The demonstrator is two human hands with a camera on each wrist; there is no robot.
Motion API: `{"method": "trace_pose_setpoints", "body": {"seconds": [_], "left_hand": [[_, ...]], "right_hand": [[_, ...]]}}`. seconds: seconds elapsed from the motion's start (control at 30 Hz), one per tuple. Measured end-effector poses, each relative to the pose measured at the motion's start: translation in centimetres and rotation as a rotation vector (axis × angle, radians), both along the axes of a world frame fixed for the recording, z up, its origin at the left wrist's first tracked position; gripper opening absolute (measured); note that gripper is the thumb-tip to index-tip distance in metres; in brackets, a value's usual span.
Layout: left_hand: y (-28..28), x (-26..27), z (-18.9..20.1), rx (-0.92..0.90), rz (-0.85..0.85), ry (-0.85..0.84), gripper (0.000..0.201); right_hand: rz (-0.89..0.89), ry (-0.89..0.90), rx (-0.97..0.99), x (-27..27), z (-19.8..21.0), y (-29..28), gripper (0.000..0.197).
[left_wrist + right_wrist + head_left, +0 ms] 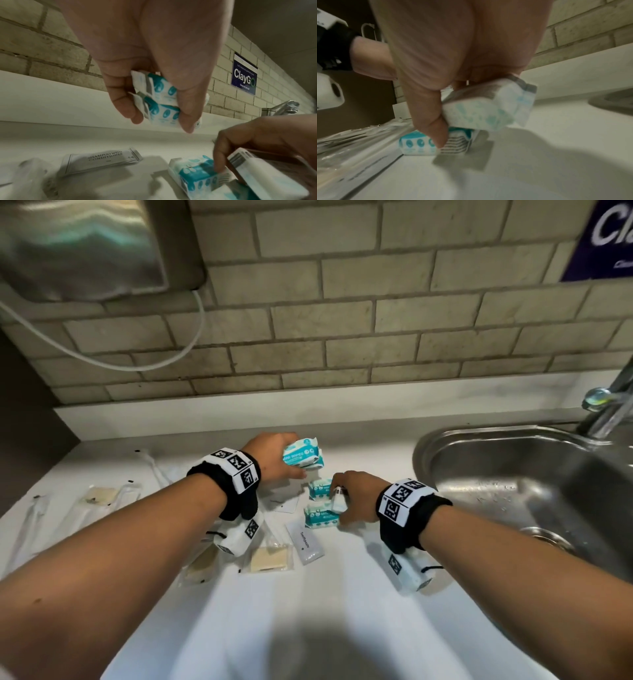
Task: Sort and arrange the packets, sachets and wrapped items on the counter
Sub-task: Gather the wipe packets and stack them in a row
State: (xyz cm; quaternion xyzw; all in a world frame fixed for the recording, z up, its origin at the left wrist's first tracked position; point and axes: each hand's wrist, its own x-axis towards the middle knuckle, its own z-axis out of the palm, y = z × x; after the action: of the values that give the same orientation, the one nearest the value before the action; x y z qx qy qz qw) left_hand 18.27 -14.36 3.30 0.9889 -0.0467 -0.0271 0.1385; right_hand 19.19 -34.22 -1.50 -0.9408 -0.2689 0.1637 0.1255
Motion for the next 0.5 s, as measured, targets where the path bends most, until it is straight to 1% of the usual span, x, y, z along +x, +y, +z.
{"method": "trace_pose_setpoints", "body": {"seconds": [0.07, 0.13, 0.3, 0.4, 0.5], "left_hand": [[0.2, 0.2, 0.0, -0.012, -0.009, 0.007, 0.049], [0.5, 0.4, -0.1, -0.018, -0.025, 0.014, 0.049], [0.7, 1.1, -0.7, -0.046, -0.064, 0.002, 0.052], [-0.3, 1.9, -1.3, -0.052, -0.08, -0.009, 0.056], [-1.7, 3.3, -1.7, -0.038, -0.103, 0.018, 0.057]], "right_hand": [[-0.035, 0.016, -0.002, 0.5, -0.2, 0.2, 0.065], [-0.043, 0.027, -0.043, 1.0, -0.2, 0.3, 0.067], [-0.038, 0.031, -0.085, 2.3, -0.2, -0.4, 0.059], [-0.071, 0.004, -0.065, 2.5, -0.6, -1.6, 0.055], [-0.079, -0.035, -0.041, 2.4, -0.6, -3.0, 0.049]]}}
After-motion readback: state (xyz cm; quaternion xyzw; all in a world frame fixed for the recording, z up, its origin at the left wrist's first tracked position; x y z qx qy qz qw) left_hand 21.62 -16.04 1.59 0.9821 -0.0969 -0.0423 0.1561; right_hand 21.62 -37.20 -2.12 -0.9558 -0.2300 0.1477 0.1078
